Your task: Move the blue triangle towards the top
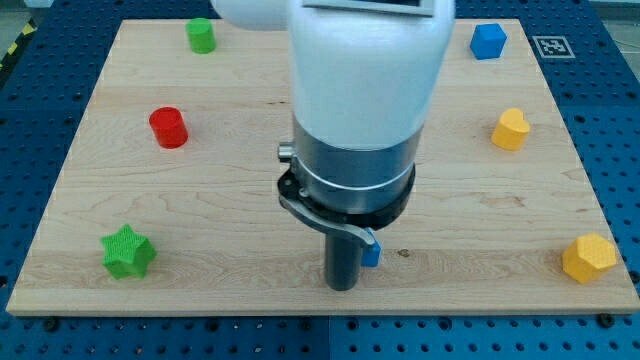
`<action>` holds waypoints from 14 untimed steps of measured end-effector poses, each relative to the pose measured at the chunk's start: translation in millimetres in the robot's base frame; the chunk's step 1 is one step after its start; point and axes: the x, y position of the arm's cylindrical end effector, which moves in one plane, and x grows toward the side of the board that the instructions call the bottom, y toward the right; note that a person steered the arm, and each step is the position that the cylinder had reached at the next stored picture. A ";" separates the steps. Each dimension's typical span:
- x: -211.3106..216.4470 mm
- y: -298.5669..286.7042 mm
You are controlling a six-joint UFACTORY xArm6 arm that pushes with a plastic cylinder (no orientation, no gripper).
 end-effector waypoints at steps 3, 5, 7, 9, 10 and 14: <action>-35.3 13.6; -4.4 32.2; -33.5 45.9; -33.5 41.6; -33.5 41.6; -90.8 46.3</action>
